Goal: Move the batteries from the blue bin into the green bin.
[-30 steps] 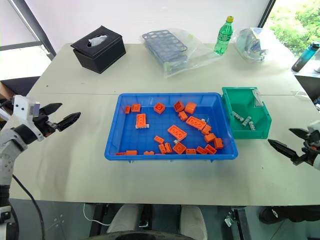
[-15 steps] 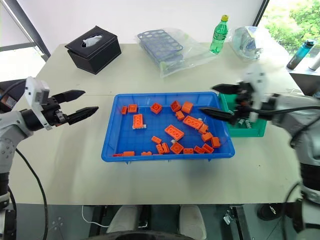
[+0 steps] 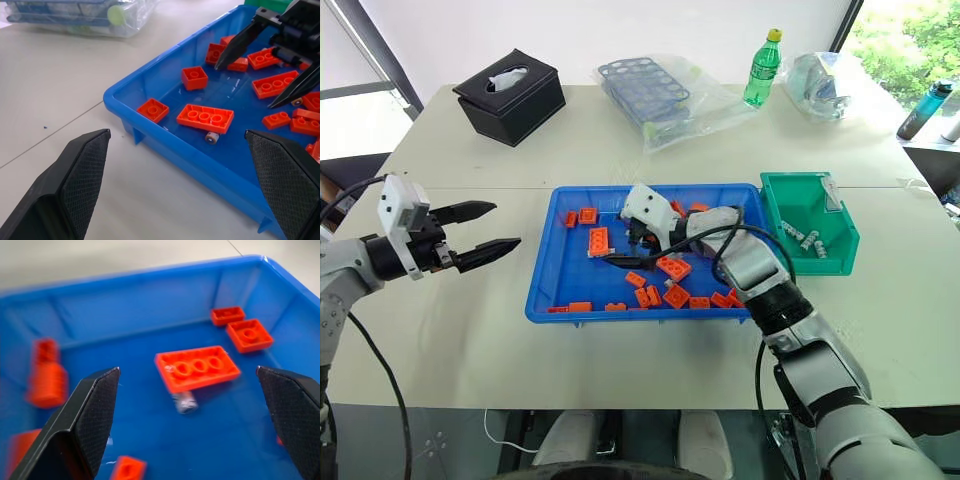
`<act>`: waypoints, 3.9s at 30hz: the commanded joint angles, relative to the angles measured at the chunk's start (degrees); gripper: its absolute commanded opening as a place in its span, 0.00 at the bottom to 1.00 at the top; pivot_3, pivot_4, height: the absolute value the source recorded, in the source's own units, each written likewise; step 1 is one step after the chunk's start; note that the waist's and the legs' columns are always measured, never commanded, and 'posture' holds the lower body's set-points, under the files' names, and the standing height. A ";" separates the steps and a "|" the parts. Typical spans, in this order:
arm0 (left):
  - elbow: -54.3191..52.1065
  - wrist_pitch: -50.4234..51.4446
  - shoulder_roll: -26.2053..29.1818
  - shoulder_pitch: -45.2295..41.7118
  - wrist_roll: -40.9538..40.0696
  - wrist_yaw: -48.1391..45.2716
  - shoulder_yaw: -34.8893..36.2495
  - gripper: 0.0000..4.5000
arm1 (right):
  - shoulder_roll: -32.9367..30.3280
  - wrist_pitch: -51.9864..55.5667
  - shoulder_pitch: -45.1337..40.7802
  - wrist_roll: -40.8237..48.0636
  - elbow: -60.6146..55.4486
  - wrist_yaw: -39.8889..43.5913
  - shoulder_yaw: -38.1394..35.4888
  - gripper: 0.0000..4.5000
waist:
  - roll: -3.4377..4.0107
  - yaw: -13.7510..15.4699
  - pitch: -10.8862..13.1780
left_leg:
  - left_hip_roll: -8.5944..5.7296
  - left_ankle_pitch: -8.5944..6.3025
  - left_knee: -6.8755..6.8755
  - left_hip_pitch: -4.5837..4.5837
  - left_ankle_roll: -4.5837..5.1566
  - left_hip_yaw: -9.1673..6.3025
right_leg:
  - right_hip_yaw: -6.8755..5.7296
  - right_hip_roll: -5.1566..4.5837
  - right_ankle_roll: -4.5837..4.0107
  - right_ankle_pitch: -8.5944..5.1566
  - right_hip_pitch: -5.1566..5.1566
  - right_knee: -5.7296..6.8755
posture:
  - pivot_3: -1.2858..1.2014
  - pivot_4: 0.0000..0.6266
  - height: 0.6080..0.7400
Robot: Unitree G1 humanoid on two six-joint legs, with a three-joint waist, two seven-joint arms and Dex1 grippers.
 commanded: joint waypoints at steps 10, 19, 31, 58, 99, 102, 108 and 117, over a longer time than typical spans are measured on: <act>-6.16 1.93 1.16 -0.17 -1.97 -2.53 -2.54 1.00 | 4.66 -23.39 -3.33 -11.88 10.83 -1.40 0.79 1.00 | 0.00 -0.29 0.00 | 0.01 0.02 0.00 0.01 -0.03 0.00 | -0.01 0.02 0.00 0.00 -0.02 0.04 | 0.52 0.24 0.82; -5.18 0.98 1.71 -2.31 -1.41 -5.19 -5.38 1.00 | 6.34 -28.04 -2.65 -15.66 14.84 -1.52 1.17 1.00 | 0.00 -0.32 0.00 | 0.01 0.02 0.00 0.01 -0.03 0.00 | -0.01 0.03 0.00 0.00 -0.01 0.04 | 0.52 0.24 0.82; -4.36 0.12 0.95 -3.11 -0.49 -6.02 -7.15 1.00 | 7.79 -28.27 -2.00 -16.67 16.34 -2.35 0.47 0.37 | 0.00 -0.30 0.00 | 0.02 0.02 0.00 0.01 -0.03 0.00 | -0.01 0.05 0.00 0.00 -0.01 0.04 | 0.52 0.24 0.82; -6.03 -1.38 0.82 -3.20 -1.60 -12.99 -10.55 1.00 | 6.11 -10.27 0.20 -8.49 5.39 12.16 -1.52 0.52 | 0.00 -0.28 0.01 | 0.02 0.01 0.00 0.02 -0.02 -0.01 | -0.01 0.05 0.00 0.00 0.00 0.04 | 0.52 0.24 0.82; 6.53 -13.09 -10.37 -13.11 1.47 -16.24 -14.56 1.00 | -16.62 27.01 20.68 1.39 -18.36 -11.78 -46.55 0.02 | -0.02 -0.15 0.02 | 0.01 -0.03 -0.02 0.02 0.09 -0.01 | -0.13 0.00 0.00 0.00 0.11 -0.09 | 0.52 0.24 0.82; 7.77 -13.93 -10.95 -14.11 2.84 -16.02 -15.45 1.00 | -17.41 27.81 23.24 1.79 -19.22 -13.49 -47.80 0.02 | -0.02 -0.17 0.02 | 0.09 -0.03 -0.03 0.07 0.10 0.03 | -0.09 0.11 0.00 0.00 0.11 -0.08 | 0.52 0.24 0.82; 7.43 -13.21 -11.58 -14.80 2.65 -15.68 -15.86 1.00 | -16.76 27.43 23.79 3.44 -18.46 -16.55 -48.24 0.43 | -0.02 0.16 0.02 | 0.10 -0.02 -0.02 0.06 0.07 0.03 | -0.07 0.12 0.00 0.00 0.12 -0.08 | 0.52 0.24 0.82; 5.50 -12.32 -11.27 -13.44 2.20 -15.11 -15.51 1.00 | -16.07 26.49 18.37 10.91 -27.34 -10.96 -38.39 0.65 | -0.02 -0.10 0.03 | 0.16 -0.01 -0.02 0.06 0.06 0.01 | -0.06 0.19 0.00 0.00 0.11 -0.09 | 0.52 0.24 0.82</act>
